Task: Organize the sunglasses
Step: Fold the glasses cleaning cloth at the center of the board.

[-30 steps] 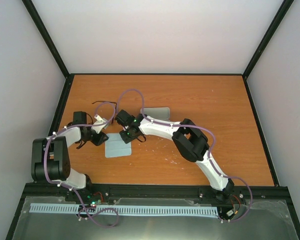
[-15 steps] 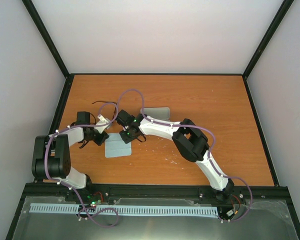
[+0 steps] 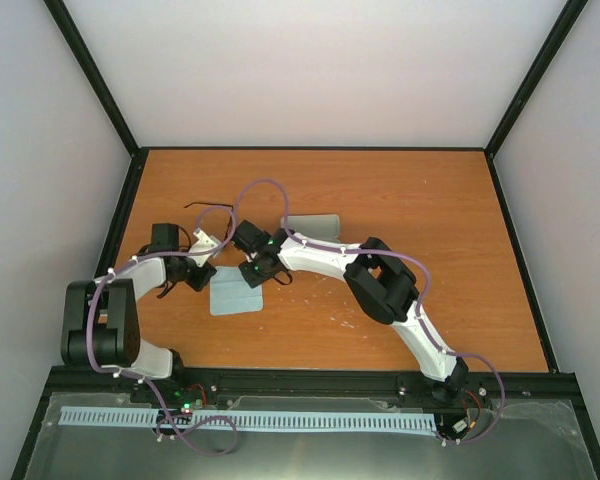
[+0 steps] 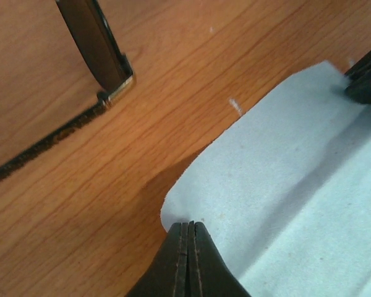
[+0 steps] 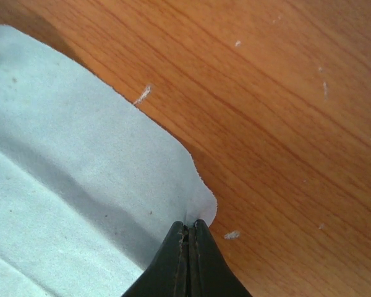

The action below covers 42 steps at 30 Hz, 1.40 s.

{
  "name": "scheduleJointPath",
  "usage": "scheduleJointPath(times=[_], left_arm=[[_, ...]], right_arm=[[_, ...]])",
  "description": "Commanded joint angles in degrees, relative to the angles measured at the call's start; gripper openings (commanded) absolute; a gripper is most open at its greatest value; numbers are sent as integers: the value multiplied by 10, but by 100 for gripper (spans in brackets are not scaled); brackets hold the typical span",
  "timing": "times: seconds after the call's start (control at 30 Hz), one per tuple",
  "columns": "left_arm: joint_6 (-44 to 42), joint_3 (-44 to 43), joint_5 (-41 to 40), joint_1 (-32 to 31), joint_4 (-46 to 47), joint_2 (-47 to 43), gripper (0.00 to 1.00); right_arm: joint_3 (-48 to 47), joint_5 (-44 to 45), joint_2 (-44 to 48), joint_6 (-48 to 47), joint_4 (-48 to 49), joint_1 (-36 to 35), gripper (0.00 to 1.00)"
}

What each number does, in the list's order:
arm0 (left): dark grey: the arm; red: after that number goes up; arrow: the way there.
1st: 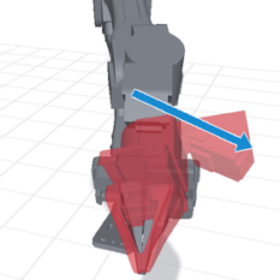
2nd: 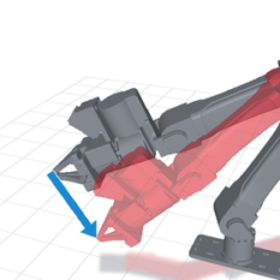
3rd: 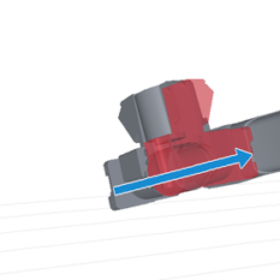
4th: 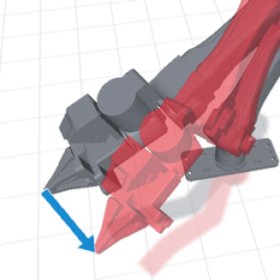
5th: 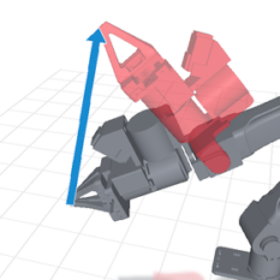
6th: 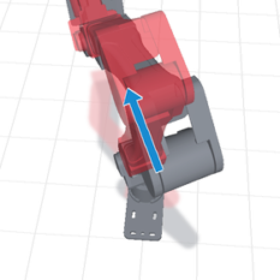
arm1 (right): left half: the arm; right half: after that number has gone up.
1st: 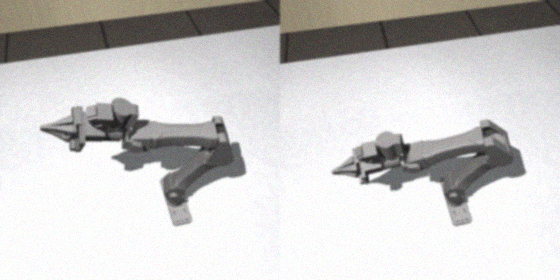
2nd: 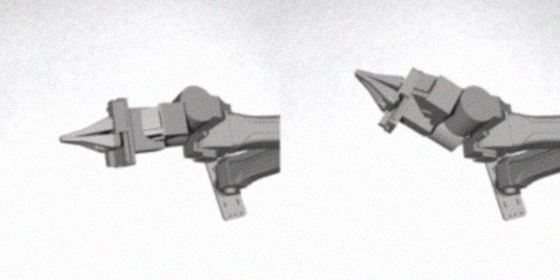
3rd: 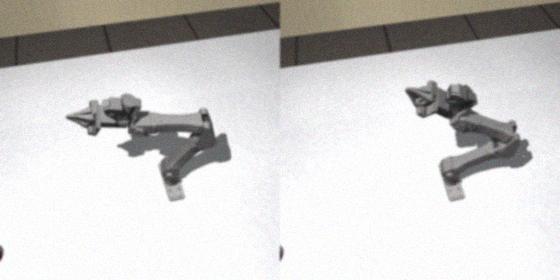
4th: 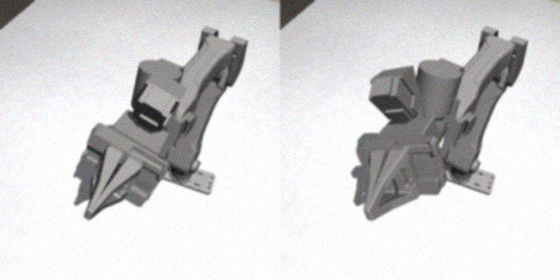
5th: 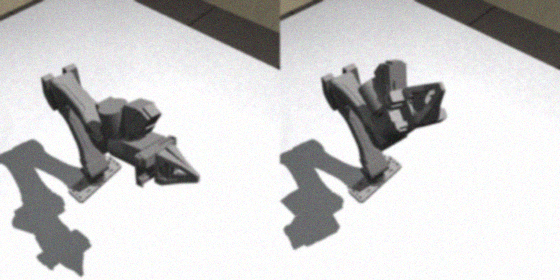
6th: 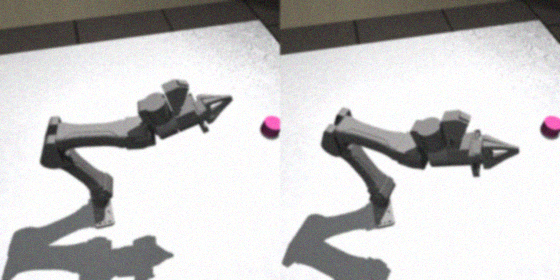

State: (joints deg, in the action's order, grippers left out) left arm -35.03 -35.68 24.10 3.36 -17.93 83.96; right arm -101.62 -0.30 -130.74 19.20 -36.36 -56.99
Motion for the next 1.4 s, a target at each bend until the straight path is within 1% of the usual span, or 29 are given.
scheduleJointPath(times=[0.0, 0.3, 0.5, 0.87, 0.93, 1.03, 1.2, 1.37], left_arm=[[17, -12, 32, -6, -26, -38, 1], [16, -3, 43, -7, -33, -66, 1], [6, 16, 41, -6, -52, -95, 0], [-10, 40, 52, -6, -92, -146, 1], [-12, 48, 54, -6, -96, -153, 0], [-11, 58, 47, -6, -94, -165, 1], [-8, 52, 47, -6, -91, -168, 1], [-9, 41, 47, -6, -92, -167, 1]], right_arm=[[15, -7, 34, -8, 18, -3, 3], [28, -13, 46, -7, 27, -4, 3], [65, -19, 74, -10, 46, -11, 3], [106, -27, 87, -5, 59, -30, 3], [114, -21, 90, -3, 64, -32, 3], [129, 13, 107, -1, 78, -33, 3], [97, 51, 107, -18, 74, -30, 3], [60, 48, 90, -33, 56, -24, 3]])
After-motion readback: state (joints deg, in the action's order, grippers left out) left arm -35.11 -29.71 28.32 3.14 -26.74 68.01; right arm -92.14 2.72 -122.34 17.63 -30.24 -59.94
